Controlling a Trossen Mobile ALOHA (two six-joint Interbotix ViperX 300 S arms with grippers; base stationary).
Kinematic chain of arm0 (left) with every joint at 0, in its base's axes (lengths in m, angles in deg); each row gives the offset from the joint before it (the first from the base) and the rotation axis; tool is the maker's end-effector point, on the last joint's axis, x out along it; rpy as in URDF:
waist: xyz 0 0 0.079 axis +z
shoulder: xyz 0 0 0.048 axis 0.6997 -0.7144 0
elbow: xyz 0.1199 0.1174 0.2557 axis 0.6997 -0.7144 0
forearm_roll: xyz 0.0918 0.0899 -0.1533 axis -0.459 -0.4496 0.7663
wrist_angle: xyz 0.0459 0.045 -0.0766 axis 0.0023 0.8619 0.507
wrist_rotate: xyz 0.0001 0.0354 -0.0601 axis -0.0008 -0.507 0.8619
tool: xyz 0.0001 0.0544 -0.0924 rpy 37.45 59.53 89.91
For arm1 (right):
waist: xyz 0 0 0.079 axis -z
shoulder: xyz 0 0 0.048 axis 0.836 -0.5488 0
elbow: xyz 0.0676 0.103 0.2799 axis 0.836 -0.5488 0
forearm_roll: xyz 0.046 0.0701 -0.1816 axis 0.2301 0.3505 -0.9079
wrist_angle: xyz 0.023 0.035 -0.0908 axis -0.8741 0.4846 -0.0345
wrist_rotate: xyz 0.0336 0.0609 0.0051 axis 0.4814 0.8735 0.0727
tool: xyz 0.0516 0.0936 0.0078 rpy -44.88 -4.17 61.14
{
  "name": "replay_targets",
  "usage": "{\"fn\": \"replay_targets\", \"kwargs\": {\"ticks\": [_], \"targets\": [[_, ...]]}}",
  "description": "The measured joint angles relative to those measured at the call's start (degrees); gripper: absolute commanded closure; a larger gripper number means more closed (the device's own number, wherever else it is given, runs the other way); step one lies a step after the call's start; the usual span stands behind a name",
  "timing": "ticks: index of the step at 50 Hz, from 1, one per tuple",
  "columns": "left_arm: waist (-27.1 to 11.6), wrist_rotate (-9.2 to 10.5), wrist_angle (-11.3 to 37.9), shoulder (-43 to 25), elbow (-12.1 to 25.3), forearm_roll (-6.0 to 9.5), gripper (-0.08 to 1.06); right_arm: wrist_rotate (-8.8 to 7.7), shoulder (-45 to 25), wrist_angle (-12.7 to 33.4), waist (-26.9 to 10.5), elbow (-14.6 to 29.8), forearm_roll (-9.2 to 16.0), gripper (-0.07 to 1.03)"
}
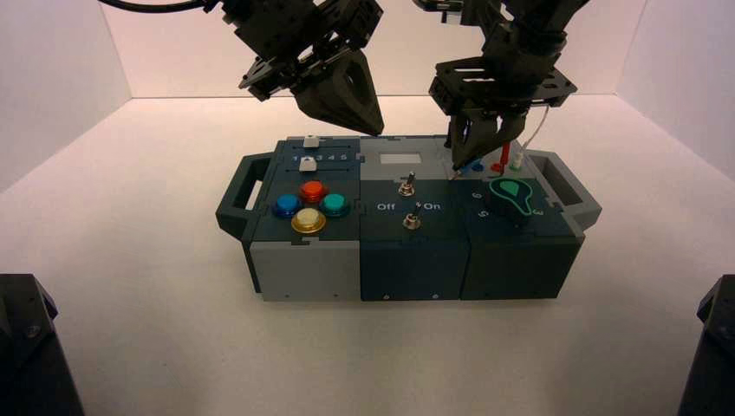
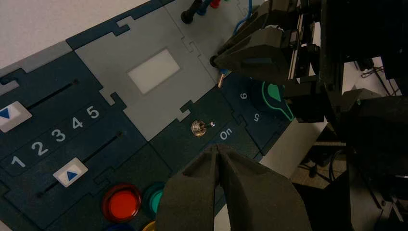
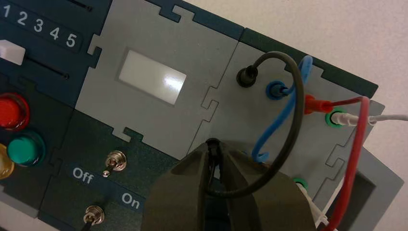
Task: Insert the black wire.
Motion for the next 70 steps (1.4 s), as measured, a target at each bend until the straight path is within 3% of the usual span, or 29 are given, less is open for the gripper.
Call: {"fn": "replay_targets", "kwargs": {"ticks": [30, 33, 35, 41, 47, 60, 70], "targets": [[0.09, 0.09, 0.7, 0.0, 0.0, 0.0, 1.01, -0.09, -0.44, -0.09, 0.0, 0.09, 0.09, 0.97], [0.0, 0.09, 0.79, 0.09, 0.0, 0.0, 1.01, -0.09, -0.44, -0.09, -0.09, 0.09, 0.09, 0.93], [0.09, 0.0, 0.88, 0.0, 0.0, 0.0, 1.01, -0.09, -0.35, 0.0, -0.09, 0.09, 0.09, 0.82], [0.09, 0.09, 1.41, 0.18, 0.0, 0.0, 1.01, -0.09, 0.35, 1.05, -0.18, -0.18, 0.18, 0.65], [0.09, 0.0, 1.93, 0.62, 0.0, 0.0, 1.01, -0.18, 2.29, 4.04, -0.18, -0.97, 0.09, 0.51], [0.09, 0.0, 2.11, 2.02, 0.0, -0.09, 1.01, -0.88, 6.24, 10.28, -0.09, -0.44, -0.18, 0.5], [0.0, 0.09, 3.34, 3.16, -0.09, -0.09, 1.01, -1.49, 13.18, 15.47, -0.09, -0.44, -0.26, 0.5]]}}
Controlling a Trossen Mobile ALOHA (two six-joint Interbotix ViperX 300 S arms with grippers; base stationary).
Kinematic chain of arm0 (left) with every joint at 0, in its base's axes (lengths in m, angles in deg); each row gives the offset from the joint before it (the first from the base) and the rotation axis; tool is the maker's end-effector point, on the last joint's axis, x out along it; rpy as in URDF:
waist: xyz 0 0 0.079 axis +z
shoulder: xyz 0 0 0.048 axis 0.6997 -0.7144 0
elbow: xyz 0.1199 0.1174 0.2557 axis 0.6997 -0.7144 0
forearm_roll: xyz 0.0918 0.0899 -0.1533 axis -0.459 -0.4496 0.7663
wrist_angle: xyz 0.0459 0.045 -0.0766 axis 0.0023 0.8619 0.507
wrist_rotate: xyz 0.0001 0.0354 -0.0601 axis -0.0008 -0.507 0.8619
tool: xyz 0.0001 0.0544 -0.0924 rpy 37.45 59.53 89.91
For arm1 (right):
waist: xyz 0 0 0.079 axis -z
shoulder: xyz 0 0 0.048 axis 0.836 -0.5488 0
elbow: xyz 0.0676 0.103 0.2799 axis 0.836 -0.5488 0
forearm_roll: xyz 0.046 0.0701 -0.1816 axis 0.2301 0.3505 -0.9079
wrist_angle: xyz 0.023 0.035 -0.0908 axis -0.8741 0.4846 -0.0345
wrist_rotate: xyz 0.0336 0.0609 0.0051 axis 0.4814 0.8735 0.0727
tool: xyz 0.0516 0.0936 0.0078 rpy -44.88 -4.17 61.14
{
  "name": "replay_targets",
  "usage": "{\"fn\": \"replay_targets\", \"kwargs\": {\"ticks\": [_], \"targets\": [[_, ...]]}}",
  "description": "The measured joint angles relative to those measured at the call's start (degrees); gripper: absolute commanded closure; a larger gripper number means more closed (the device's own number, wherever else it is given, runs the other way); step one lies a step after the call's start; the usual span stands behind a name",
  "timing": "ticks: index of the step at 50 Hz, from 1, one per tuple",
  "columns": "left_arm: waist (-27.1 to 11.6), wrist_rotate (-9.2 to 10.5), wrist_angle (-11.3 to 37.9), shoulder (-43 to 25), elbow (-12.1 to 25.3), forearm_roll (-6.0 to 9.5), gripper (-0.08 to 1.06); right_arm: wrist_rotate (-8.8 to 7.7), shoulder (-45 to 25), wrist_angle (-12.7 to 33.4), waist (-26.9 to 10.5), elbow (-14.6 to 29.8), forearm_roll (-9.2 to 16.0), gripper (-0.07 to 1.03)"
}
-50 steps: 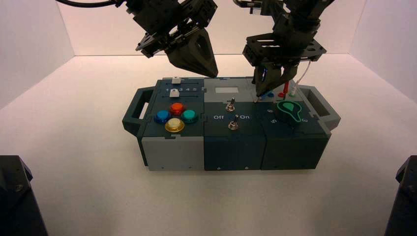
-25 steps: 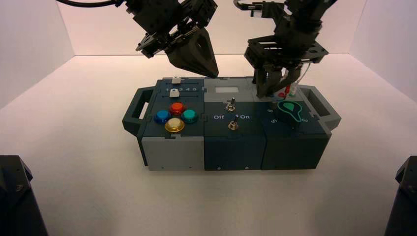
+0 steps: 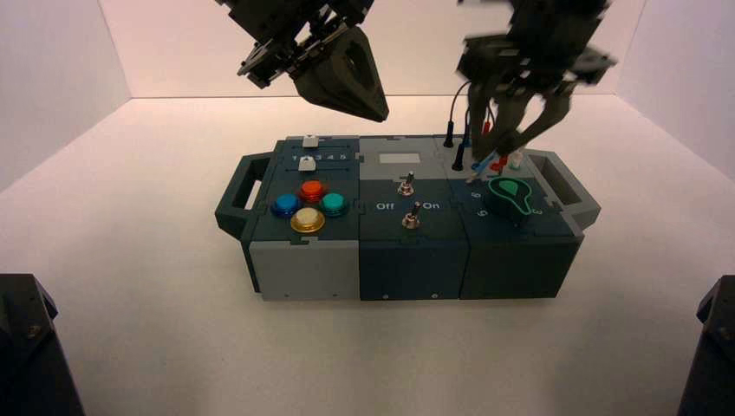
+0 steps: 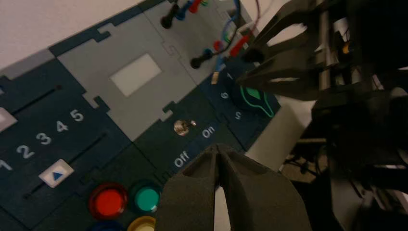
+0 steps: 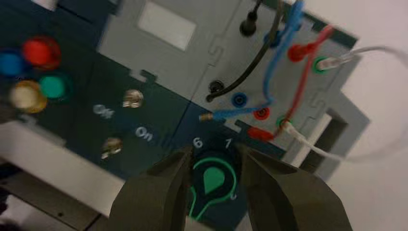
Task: Insert the black wire.
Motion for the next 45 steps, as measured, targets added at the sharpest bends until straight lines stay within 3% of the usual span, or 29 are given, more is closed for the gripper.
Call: {"fn": "replay_targets", "kwargs": {"ticks": [16, 45], "targets": [[0.09, 0.0, 0.62, 0.18, -0.18, 0.0, 1.01, -0.09, 4.92, 2.99, 0.0, 0.0, 0.0, 0.5], [0.09, 0.0, 0.7, 0.18, -0.18, 0.0, 1.01, -0.09, 5.27, 3.34, 0.0, 0.0, 0.18, 0.5]]}}
